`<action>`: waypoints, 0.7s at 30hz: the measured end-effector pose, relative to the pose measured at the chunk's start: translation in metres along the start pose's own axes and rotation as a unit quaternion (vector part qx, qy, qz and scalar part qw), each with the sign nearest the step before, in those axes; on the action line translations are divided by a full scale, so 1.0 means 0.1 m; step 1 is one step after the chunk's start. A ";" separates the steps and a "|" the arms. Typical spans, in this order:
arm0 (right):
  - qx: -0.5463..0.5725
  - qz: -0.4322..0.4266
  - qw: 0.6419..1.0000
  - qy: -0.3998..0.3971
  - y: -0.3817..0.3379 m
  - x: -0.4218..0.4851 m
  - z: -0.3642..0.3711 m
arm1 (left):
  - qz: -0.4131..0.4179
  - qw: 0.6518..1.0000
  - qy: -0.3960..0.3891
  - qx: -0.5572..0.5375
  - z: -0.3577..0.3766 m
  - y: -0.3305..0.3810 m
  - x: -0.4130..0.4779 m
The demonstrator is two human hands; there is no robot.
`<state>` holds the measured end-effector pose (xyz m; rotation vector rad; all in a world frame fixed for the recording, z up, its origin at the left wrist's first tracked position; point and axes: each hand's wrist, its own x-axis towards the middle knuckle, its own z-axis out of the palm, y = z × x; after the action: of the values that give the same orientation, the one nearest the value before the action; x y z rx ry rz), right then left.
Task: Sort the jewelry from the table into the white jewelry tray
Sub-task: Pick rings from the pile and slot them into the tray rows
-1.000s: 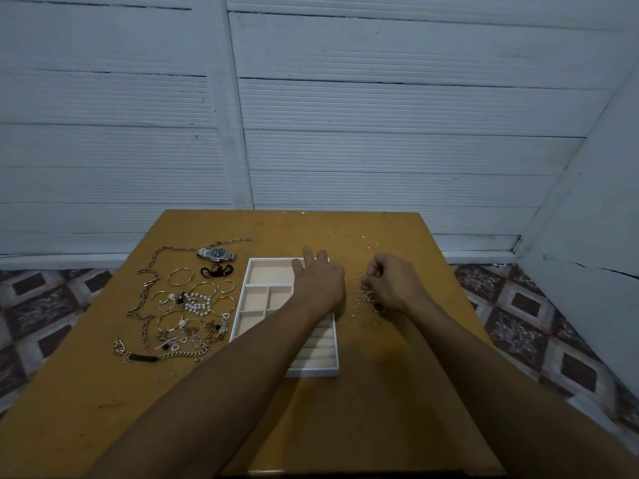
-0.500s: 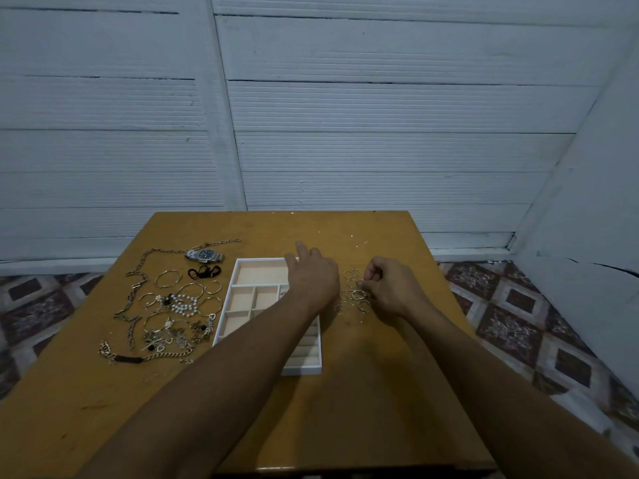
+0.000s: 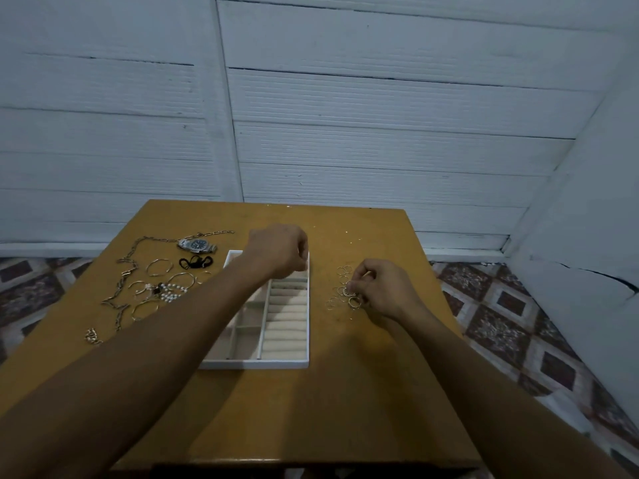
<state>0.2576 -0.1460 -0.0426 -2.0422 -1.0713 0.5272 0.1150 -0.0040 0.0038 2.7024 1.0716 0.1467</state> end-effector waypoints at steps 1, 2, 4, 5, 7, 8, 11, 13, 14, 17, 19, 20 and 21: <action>0.006 0.002 1.000 -0.001 -0.01 -0.02 0.01 | 0.005 1.000 -0.005 0.001 -0.01 -0.05 -0.02; 0.010 0.005 1.000 -0.001 -0.02 -0.04 0.02 | 0.012 1.000 -0.009 0.002 -0.01 -0.10 -0.05; 0.021 0.011 1.000 -0.001 -0.04 -0.09 0.05 | 0.026 1.000 -0.015 -0.002 0.01 -0.16 -0.11; 0.020 0.011 1.000 0.000 -0.04 -0.10 0.07 | 0.033 0.999 -0.015 -0.007 0.03 -0.18 -0.13; 0.007 0.010 1.000 0.000 -0.05 -0.13 0.10 | 0.046 0.999 -0.012 -0.014 0.09 -0.22 -0.16; 0.005 0.012 1.000 -0.001 -0.05 -0.15 0.12 | 0.052 0.999 -0.008 -0.016 0.13 -0.23 -0.18; 0.004 0.019 1.000 0.001 -0.08 -0.19 0.18 | 0.069 0.997 0.005 -0.016 0.25 -0.28 -0.23; 0.005 0.029 1.000 0.000 -0.10 -0.21 0.22 | 0.076 0.997 0.019 -0.015 0.30 -0.31 -0.26; 0.003 0.032 0.999 0.000 -0.11 -0.21 0.23 | 0.078 0.996 0.026 -0.018 0.33 -0.34 -0.27; 0.001 0.038 0.999 0.006 -0.15 -0.20 0.30 | 0.091 0.995 0.040 -0.028 0.37 -0.40 -0.29; -0.006 0.039 0.999 0.008 -0.19 -0.20 0.35 | 0.099 0.993 0.047 -0.036 0.40 -0.44 -0.31; -0.017 0.035 0.999 0.008 -0.21 -0.19 0.37 | 0.102 0.993 0.051 -0.043 0.41 -0.45 -0.32; -0.025 0.029 0.999 0.008 -0.23 -0.19 0.38 | 0.104 0.992 0.055 -0.050 0.43 -0.48 -0.33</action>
<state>0.2100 -0.1371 -0.0483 -2.1241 -1.0280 0.5174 0.0671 -0.0006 -0.0498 2.7348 0.7848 0.3784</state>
